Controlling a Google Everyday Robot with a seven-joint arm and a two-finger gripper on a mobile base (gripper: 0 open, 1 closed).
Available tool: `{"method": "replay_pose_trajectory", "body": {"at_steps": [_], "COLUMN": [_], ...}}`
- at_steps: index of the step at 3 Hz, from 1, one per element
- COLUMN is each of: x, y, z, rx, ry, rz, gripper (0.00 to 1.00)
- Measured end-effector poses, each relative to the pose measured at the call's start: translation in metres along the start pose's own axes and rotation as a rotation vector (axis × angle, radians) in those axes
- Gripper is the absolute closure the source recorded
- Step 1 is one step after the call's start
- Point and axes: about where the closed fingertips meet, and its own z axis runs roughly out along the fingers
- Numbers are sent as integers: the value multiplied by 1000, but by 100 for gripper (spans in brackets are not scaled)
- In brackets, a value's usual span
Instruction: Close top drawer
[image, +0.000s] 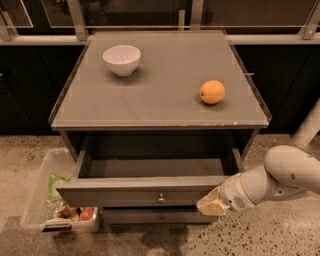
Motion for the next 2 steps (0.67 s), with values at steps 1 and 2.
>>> {"method": "replay_pose_trajectory", "body": {"at_steps": [1, 2], "x": [1, -17], "y": [1, -12], "z": [0, 0], "rx": [0, 79], "ry": [0, -33], "rz": [0, -28], "gripper": [100, 100]}}
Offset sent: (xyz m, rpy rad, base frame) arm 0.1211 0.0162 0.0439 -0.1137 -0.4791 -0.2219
